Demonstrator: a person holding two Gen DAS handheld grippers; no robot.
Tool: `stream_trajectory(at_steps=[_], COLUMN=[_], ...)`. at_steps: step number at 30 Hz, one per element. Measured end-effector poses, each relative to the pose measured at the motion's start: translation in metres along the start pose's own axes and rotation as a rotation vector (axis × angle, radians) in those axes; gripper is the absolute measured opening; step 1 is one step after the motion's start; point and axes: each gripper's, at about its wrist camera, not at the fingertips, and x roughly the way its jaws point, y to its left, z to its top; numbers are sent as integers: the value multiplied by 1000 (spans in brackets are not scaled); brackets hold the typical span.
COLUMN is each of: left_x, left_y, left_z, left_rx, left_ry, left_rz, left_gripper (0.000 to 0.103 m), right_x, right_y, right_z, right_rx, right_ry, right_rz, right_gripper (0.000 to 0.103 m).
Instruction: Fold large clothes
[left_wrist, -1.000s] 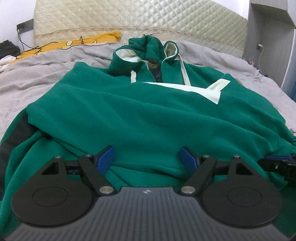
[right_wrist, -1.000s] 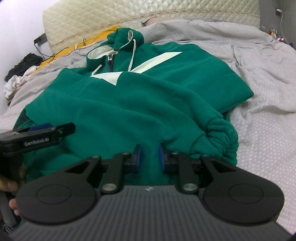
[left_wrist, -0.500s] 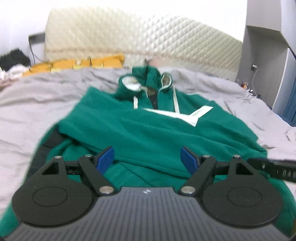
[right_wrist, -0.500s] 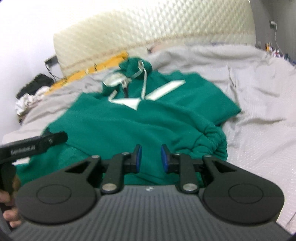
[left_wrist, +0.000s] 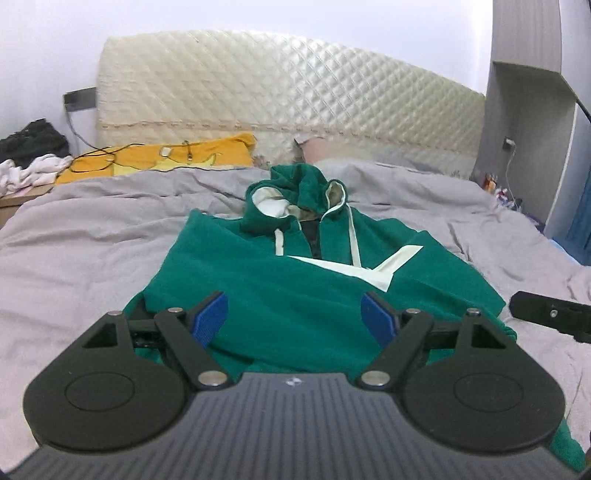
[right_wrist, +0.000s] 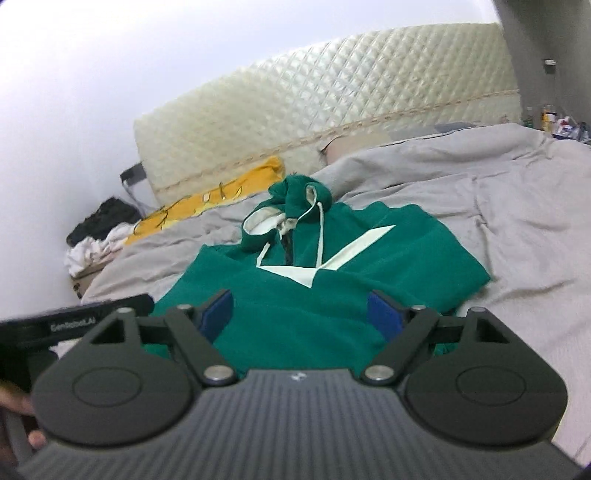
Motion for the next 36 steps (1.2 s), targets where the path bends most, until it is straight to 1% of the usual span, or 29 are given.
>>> stream_trajectory(at_steps=[3, 6, 8, 10, 12, 15, 18, 20, 21, 22, 23, 24, 25, 26, 27, 28, 29, 30, 31, 32, 33, 34, 35, 36], left_x=[30, 70, 103, 136, 170, 226, 278, 313, 327, 343, 357, 370, 383, 394, 404, 414, 425, 433, 439, 440, 441, 438, 432, 425], left_y=[9, 23, 35, 44, 55, 71, 84, 88, 89, 90, 91, 90, 89, 88, 87, 86, 86, 86, 88, 92, 99, 107, 113, 119], left_z=[20, 41, 52, 63, 76, 91, 104, 113, 117, 121, 125, 128, 132, 134, 137, 139, 142, 145, 149, 151, 157, 163, 168, 174], left_rx=[-28, -63, -94, -89, -82, -117, -156, -162, -166, -167, -157, -144, -126, -108, -98, -90, -80, -72, -69, -82, -124, -172, -210, -237], left_ry=[43, 56, 70, 75, 66, 86, 114, 132, 136, 140, 147, 157, 167, 177, 186, 198, 219, 234, 242, 240, 237, 227, 208, 188], left_rz=[-12, -11, -4, 4, 18, 9, -8, -6, -7, -11, -7, 2, 18, 35, 47, 53, 72, 102, 131, 138, 138, 135, 124, 110], left_gripper=[83, 83, 83, 83, 83, 83, 83, 83, 83, 83, 83, 82, 82, 81, 76, 70, 66, 57, 44, 37, 26, 17, 14, 9], right_x=[33, 72, 107, 146, 179, 239, 298, 334, 349, 366, 378, 391, 404, 413, 422, 431, 438, 443, 445, 445, 444, 441, 437, 431], right_y=[-3, -10, -16, -16, -15, -12, -10, -13, -15, -17, -20, -22, -24, -27, -28, -29, -29, -27, -27, -27, -25, -21, -18, -14], right_z=[21, 44, 58, 71, 83, 105, 122, 129, 132, 136, 138, 141, 143, 145, 146, 148, 150, 152, 154, 158, 162, 166, 170, 175], right_rx=[-27, -53, -65, -85, -97, -112, -126, -137, -150, -175, -194, -212, -227, -235, -247, -269, -290, -300, -289, -273, -260, -257, -264, -270], right_ry=[43, 59, 87, 119, 132, 155, 175, 194, 200, 203, 209, 220, 236, 247, 252, 254, 253, 248, 233, 220, 203, 183, 167, 149], right_rz=[7, 37, 31, 31, 41, 35, -10, -64, -87, -118, -144, -170, -188, -196, -207, -227, -247, -263, -258, -240, -224, -216, -209, -193], right_gripper=[82, 82, 81, 81, 81, 80, 80, 79, 76, 76, 75, 71, 70, 66, 65, 63, 58, 48, 42, 33, 25, 21, 14, 9])
